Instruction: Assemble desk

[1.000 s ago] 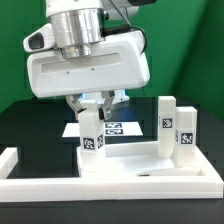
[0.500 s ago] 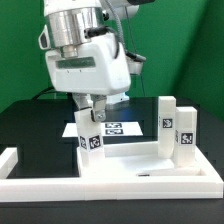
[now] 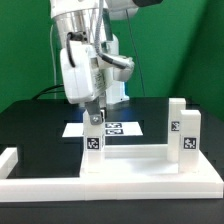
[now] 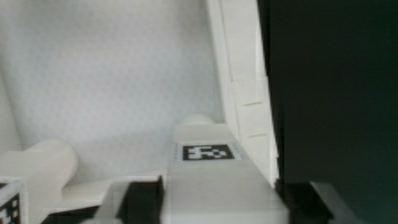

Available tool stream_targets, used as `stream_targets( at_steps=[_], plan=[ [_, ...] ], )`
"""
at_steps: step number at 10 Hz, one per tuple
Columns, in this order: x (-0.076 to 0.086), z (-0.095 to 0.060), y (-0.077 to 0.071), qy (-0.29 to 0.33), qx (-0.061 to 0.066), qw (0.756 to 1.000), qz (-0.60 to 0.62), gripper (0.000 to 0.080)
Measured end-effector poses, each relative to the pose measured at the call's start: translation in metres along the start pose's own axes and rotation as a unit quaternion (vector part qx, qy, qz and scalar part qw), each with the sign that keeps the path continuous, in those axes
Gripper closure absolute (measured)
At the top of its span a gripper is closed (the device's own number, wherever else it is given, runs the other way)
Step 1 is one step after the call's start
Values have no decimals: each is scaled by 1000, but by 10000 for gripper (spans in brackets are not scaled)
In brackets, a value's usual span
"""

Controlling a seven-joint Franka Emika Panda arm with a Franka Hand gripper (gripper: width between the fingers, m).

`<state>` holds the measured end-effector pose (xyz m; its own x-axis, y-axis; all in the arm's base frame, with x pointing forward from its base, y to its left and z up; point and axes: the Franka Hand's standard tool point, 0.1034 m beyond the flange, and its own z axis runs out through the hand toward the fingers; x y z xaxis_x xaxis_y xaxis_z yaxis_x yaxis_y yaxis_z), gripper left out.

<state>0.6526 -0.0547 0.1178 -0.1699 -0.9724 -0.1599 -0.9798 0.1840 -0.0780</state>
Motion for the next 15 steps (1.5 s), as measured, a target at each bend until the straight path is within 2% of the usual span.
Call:
stream_targets(
  at_steps=[1, 2, 3, 4, 7, 8, 9, 10, 11, 13, 14, 15],
  plan=[
    [0, 1, 0, 0, 0, 1000, -7, 406],
    [0, 1, 1, 2, -3, 999, -38, 224],
    [2, 1, 4, 7, -17, 986, -165, 224],
    [2, 2, 5, 6, -18, 975, -220, 164],
    [2, 2, 5, 5, -19, 953, -303, 152],
    [5, 2, 5, 7, -21, 927, -374, 150],
    [11, 1, 3, 12, -26, 873, -486, 150],
    [13, 4, 3, 10, -27, 832, -553, 150],
    [8, 5, 5, 4, -30, 807, -590, 150],
    [9, 5, 5, 5, -29, 816, -578, 150],
    [10, 5, 5, 5, -29, 815, -578, 280],
    [9, 5, 5, 5, -29, 829, -558, 414]
  ],
)
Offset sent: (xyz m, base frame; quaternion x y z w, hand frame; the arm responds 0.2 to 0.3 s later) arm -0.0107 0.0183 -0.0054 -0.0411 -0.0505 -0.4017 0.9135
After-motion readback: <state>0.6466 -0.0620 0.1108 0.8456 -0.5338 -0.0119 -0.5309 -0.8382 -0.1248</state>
